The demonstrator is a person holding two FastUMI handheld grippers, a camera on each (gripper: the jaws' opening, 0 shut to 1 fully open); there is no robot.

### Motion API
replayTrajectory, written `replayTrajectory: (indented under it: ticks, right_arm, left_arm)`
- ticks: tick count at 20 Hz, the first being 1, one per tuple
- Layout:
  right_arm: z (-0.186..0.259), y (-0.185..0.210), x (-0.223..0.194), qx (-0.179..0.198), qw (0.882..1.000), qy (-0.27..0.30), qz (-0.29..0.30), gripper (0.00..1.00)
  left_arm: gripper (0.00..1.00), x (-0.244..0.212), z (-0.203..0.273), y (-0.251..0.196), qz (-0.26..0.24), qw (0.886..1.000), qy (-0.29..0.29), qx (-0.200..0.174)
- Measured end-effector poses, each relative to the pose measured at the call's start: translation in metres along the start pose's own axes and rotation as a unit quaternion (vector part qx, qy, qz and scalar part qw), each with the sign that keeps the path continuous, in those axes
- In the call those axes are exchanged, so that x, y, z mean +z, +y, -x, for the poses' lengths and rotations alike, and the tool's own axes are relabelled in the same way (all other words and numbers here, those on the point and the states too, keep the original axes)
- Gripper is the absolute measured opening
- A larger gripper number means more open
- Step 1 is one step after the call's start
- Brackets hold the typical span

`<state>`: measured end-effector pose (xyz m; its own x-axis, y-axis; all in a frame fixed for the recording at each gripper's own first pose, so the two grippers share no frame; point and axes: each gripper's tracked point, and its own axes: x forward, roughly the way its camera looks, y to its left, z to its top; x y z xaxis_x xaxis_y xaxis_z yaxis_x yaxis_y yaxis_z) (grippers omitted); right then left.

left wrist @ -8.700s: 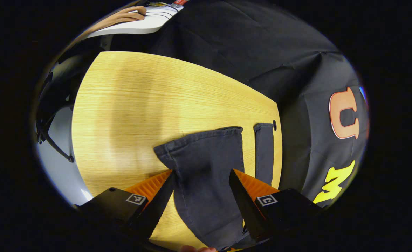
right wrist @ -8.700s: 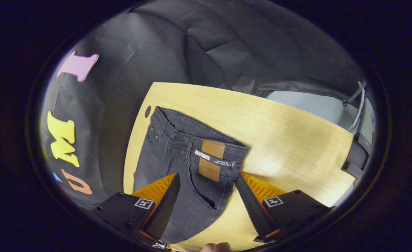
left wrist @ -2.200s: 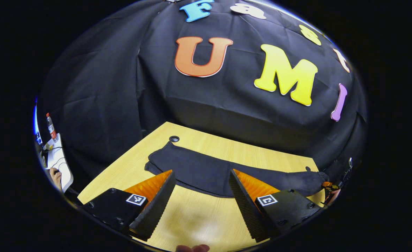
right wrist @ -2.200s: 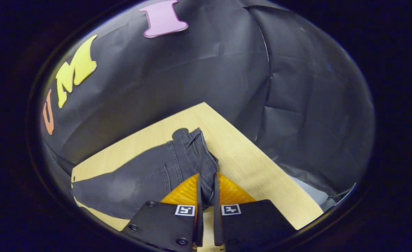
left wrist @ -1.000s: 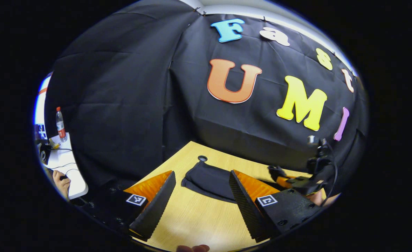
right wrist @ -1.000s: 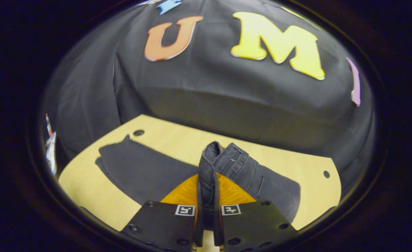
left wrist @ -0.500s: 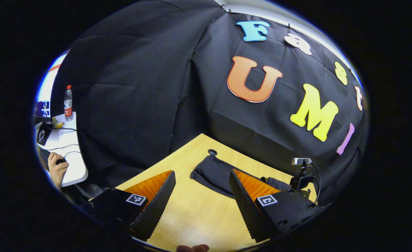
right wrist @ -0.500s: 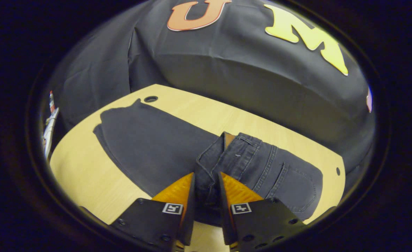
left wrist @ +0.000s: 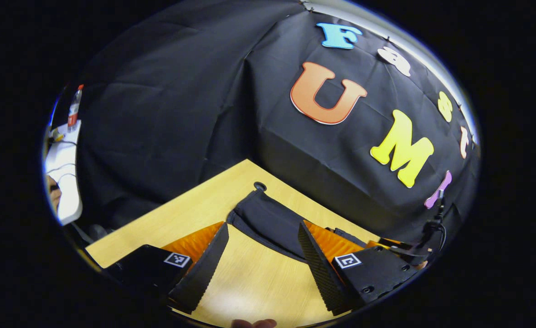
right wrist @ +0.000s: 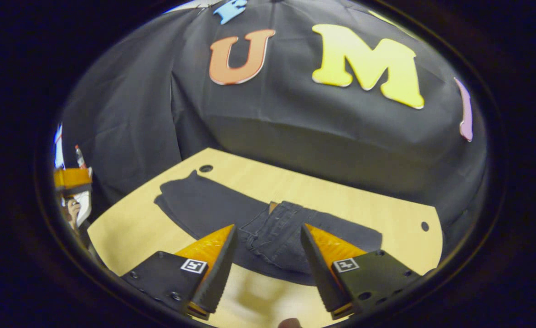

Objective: Grasp the waist and the cuffs of the jeans and fold them to make the two legs overlap; first hold the waist and fold one-third of the jeans toward the cuffs, then hold the cuffs and fold the remaining one-third in the same direction to finish folding.

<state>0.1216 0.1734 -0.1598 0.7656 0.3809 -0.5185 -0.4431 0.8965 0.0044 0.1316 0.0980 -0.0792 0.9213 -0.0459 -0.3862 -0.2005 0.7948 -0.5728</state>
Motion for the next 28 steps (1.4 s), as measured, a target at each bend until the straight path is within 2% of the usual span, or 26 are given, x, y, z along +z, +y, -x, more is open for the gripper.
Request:
replayTrajectory:
  ticks: [1,3,5,7,11,12,14,17,18,19,22,23,24,25,26,27,28]
  right_arm:
    - [0.016,-0.01,0.004,-0.003,1.0,-0.002,-0.009,0.96]
    - [0.046,-0.035,0.016,-0.021,1.0,-0.009,-0.02,0.92]
    - [0.075,-0.055,0.025,-0.034,0.999,-0.016,-0.029,0.95]
    - [0.095,-0.075,0.024,-0.047,0.998,-0.011,-0.042,0.95]
    - [0.123,-0.114,0.019,-0.081,0.995,-0.009,-0.06,0.95]
    - [0.127,-0.123,0.014,-0.09,0.994,-0.003,-0.068,0.92]
    - [0.132,-0.137,0.0,-0.105,0.99,0.013,-0.094,0.95]
    - [0.135,-0.146,-0.007,-0.114,0.986,0.017,-0.12,0.95]
    - [0.134,-0.149,-0.007,-0.117,0.985,0.017,-0.122,0.92]
    - [0.135,-0.152,-0.009,-0.12,0.985,0.019,-0.124,0.95]
    - [0.133,-0.152,-0.012,-0.118,0.984,0.026,-0.133,0.95]
    - [0.133,-0.153,-0.013,-0.118,0.984,0.027,-0.133,0.95]
    - [0.133,-0.154,-0.014,-0.12,0.983,0.028,-0.133,0.93]
    - [0.134,-0.154,-0.015,-0.121,0.983,0.03,-0.133,0.92]
    - [0.135,-0.155,-0.017,-0.125,0.983,0.03,-0.135,0.93]
    - [0.139,-0.156,-0.019,-0.128,0.982,0.03,-0.137,0.92]
    - [0.143,-0.157,-0.021,-0.131,0.981,0.029,-0.14,0.93]
  left_arm:
    - [0.99,-0.004,-0.011,0.005,0.019,1.0,0.007,0.002]
    - [0.99,-0.013,-0.038,0.004,0.067,0.997,0.026,-0.012]
    - [0.99,-0.024,-0.061,0.004,0.13,0.99,0.052,-0.027]
    - [0.99,-0.042,-0.085,0.007,0.184,0.978,0.088,-0.03]
    - [0.98,-0.054,-0.127,0.019,0.298,0.946,0.123,-0.018]
    - [0.99,-0.057,-0.137,0.025,0.308,0.943,0.124,-0.009]
    - [1.0,-0.066,-0.152,0.035,0.328,0.935,0.132,0.013]
    - [0.98,-0.058,-0.167,0.036,0.358,0.924,0.133,0.022]
    - [0.98,-0.056,-0.171,0.037,0.364,0.922,0.131,0.026]
    - [1.0,-0.053,-0.176,0.038,0.37,0.919,0.132,0.029]
    - [0.97,-0.05,-0.189,0.033,0.376,0.917,0.134,0.022]
    - [1.0,-0.052,-0.194,0.034,0.37,0.918,0.136,0.028]
    - [0.93,-0.058,-0.198,0.037,0.365,0.919,0.141,0.036]
    - [0.71,-0.058,-0.204,0.035,0.369,0.918,0.139,0.036]
    - [0.77,-0.056,-0.204,0.034,0.377,0.916,0.136,0.033]
    - [0.62,-0.058,-0.204,0.036,0.38,0.914,0.135,0.036]
    - [0.54,-0.06,-0.202,0.038,0.384,0.913,0.137,0.035]
